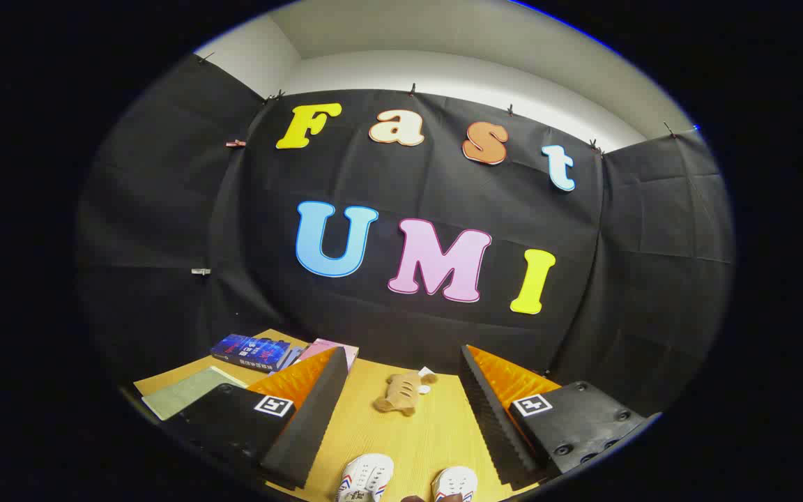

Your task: Open the storage box then place both shoes into the box .Put the left shoe in first, then the right shoe, with the right side of both shoes facing outward in a uniform manner.

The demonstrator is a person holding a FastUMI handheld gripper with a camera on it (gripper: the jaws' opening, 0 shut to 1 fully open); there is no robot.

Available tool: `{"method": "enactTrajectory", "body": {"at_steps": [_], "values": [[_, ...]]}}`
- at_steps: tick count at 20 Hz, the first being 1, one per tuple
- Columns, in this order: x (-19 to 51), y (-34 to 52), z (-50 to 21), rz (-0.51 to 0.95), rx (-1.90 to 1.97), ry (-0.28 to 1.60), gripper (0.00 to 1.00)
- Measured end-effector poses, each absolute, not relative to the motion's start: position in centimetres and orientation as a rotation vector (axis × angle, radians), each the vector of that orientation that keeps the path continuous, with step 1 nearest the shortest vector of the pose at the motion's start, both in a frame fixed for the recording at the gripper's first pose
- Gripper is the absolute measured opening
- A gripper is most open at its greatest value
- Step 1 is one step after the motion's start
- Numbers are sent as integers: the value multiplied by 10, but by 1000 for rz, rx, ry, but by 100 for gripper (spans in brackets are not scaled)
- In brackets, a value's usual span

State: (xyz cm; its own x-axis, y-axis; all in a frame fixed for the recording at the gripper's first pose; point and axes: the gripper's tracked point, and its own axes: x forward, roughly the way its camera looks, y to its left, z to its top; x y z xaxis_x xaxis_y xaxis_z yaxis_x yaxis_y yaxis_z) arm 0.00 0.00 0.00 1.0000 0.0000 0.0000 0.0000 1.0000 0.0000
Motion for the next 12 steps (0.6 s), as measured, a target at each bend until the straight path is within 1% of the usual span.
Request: {"method": "enactTrajectory", "body": {"at_steps": [12], "values": [[-3, 5, -8, -20, -3, 40, 98]]}}
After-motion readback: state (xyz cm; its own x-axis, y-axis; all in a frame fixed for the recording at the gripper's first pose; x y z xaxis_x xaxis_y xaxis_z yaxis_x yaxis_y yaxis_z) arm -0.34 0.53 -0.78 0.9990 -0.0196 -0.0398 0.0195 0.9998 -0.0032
